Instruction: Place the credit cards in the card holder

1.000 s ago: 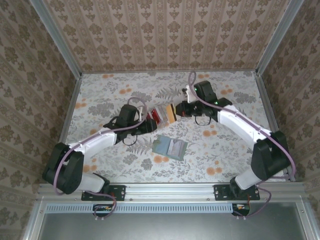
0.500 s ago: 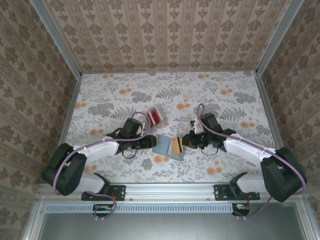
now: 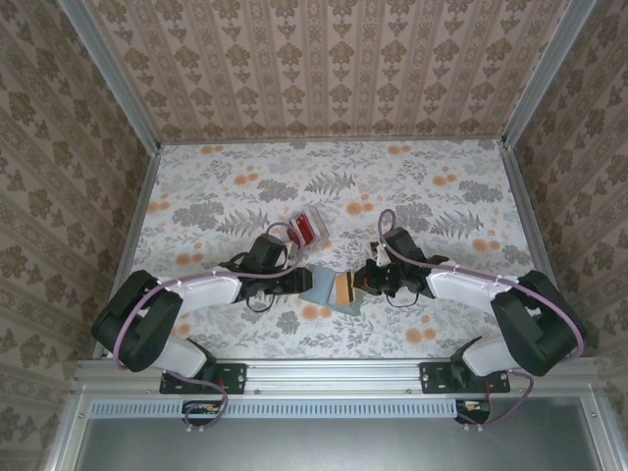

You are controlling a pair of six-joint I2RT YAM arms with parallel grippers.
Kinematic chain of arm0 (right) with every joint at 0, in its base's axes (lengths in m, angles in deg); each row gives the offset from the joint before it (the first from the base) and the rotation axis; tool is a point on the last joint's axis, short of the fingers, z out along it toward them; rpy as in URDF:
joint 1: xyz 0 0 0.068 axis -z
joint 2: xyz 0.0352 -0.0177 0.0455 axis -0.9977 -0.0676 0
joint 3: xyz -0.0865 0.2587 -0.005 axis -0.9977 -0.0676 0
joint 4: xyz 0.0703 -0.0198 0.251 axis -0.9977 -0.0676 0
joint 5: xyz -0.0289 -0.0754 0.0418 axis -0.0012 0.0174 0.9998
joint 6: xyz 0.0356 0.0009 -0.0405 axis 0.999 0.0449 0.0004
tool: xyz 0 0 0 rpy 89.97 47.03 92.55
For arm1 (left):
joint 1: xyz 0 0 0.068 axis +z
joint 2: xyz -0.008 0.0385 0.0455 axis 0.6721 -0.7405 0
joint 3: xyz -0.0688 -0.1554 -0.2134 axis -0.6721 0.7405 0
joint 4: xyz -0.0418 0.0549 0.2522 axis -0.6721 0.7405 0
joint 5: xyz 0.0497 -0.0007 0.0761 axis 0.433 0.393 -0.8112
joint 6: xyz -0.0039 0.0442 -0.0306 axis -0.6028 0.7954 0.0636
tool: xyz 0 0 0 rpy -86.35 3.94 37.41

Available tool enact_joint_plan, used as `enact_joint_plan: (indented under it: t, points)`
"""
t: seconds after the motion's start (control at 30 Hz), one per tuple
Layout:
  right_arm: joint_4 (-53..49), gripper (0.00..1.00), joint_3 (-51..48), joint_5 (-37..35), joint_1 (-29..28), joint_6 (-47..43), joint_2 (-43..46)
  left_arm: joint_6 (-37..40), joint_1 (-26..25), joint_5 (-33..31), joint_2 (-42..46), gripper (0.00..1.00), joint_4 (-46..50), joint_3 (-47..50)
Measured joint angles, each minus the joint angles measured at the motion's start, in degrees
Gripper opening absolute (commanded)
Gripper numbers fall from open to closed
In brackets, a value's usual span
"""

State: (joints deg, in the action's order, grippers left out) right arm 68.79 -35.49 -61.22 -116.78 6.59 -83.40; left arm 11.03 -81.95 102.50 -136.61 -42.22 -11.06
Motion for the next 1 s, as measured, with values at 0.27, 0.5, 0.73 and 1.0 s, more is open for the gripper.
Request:
enact_joint_plan:
  t: [0.27,0.5,0.73,1.0]
  points:
    - [3.21,0.0,0.98,-0.35,-1.31,2.1,-4.04,-0.72,-0.44,-0.22,-0.96,0.42,-1.75,0.31]
    - [3.82,0.0,1.31,-3.56,-2.93,3.69,-4.04,-1.44,-0.44,-0.57,-0.96,0.34,-3.93,1.75]
    - [6.4,0.0,1.14,-8.33,-4.94,5.27,-4.07,-2.05,-0.7,-0.55,-0.96,0.3,-5.33,2.19]
    - [10.47,0.0,0.76,-14.67,-7.87,6.47,-5.64,-2.62,-0.81,-0.57,-0.96,0.24,-6.12,2.51]
